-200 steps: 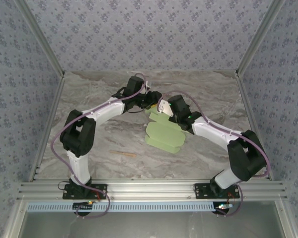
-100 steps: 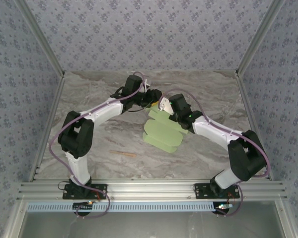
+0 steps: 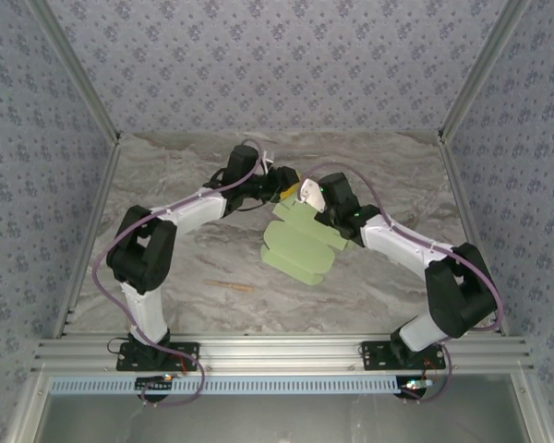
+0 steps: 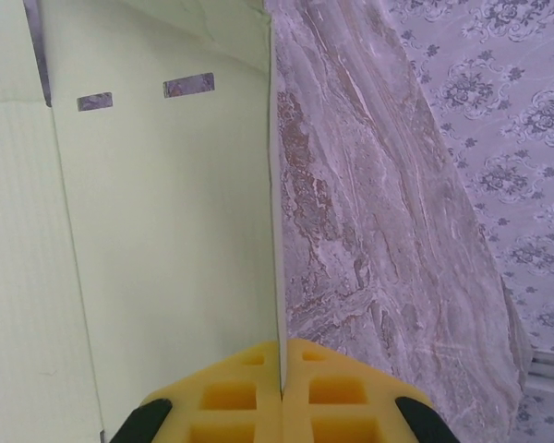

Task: Fold the paper box

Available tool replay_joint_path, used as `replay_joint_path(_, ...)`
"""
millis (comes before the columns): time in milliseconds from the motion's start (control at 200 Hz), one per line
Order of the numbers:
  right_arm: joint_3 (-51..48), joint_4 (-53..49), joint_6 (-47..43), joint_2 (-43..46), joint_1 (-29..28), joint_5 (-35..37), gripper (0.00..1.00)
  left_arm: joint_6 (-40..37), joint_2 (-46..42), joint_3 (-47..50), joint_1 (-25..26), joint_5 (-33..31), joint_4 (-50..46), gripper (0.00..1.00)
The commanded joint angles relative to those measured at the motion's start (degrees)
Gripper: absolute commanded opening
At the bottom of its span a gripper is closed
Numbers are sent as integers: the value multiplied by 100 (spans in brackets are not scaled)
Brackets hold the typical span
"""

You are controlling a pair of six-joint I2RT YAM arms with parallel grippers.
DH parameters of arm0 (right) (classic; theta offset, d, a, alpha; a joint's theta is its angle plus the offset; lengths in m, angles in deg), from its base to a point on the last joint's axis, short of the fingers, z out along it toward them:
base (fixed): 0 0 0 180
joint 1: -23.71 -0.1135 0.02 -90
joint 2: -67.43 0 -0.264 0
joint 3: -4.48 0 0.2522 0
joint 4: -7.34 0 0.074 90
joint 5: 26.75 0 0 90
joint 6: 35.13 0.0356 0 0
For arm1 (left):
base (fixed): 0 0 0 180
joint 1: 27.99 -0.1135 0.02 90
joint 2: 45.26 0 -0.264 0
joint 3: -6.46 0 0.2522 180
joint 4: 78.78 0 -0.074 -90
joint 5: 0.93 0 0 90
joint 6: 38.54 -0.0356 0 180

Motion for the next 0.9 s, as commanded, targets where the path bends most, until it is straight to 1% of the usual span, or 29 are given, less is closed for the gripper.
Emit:
replay_joint_path(0,-121,179,37,289,22,-374,2,259,51,102,-52,-39,376,43)
replay_joint_path(150,-93,198,80,263,28,-407,2,359,67,74,-29,23,488,41)
replay_joint_path(380,125,76,328,154,80,-315,2,371,59,27,141,120,492,32)
replay_joint_path(570,263,-43,599,133,151,-515,2,413,97,130,242,85,602,28)
replay_joint_path(745,334,-86,730,109,135,-533,2,464,185,104,295,118,702,25)
replay_joint_path(894,345,-45,858,101,143,-600,2,456,220,87,330,154,754,20)
